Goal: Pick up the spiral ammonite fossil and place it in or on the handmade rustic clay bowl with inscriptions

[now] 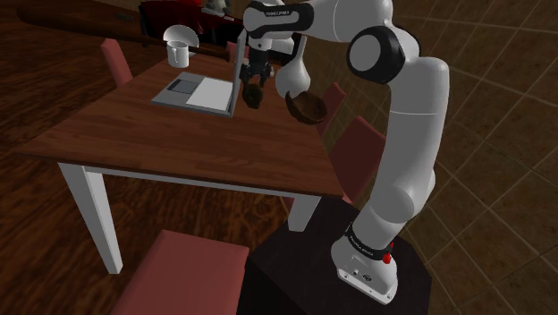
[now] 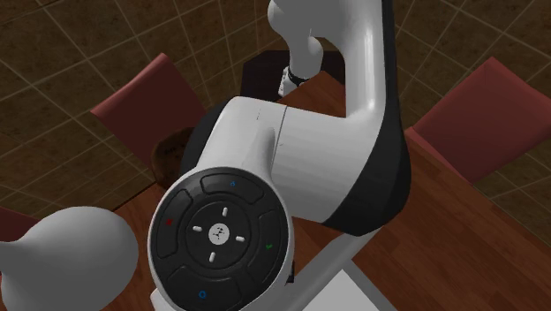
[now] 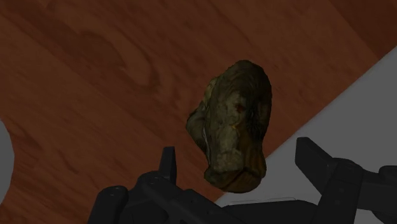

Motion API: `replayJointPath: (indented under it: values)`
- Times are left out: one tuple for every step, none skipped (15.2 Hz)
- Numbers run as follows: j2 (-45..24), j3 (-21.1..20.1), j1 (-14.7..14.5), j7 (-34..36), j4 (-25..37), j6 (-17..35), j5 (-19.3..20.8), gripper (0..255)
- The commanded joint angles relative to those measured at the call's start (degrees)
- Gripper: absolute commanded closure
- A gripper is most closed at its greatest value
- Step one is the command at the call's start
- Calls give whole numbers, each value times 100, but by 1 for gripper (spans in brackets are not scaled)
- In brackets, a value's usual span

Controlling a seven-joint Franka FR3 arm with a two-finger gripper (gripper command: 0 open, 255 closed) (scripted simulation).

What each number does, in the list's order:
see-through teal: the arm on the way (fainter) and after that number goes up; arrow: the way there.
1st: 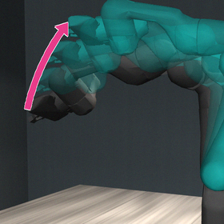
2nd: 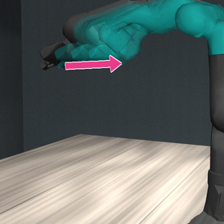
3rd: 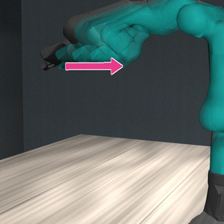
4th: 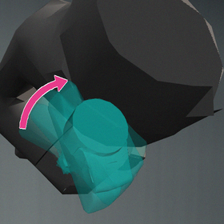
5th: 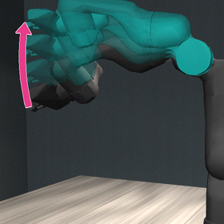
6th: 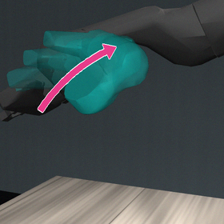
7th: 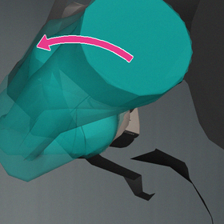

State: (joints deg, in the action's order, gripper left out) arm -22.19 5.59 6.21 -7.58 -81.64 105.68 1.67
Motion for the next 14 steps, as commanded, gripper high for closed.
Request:
replayJointPath:
  values:
    - [-27,0,4,0,-160,189,-2,0]
    - [-26,0,4,0,-162,190,-2,0]
    - [-27,0,4,0,-160,189,-2,0]
    - [-27,0,4,0,-160,189,-2,0]
    - [-27,0,4,0,-160,189,-2,0]
    - [-27,0,4,0,-160,189,-2,0]
    - [-27,0,4,0,-160,189,-2,0]
    - [-27,0,4,0,-160,189,-2,0]
    - [-27,0,4,0,-160,189,-2,0]
    - [-27,0,4,0,-160,189,-2,255]
    - [-27,0,4,0,-159,189,-2,255]
    - [-29,0,4,0,-156,188,-2,255]
    - [-24,-1,2,1,-161,188,-2,255]
    - [-19,0,4,-1,-171,192,-2,255]
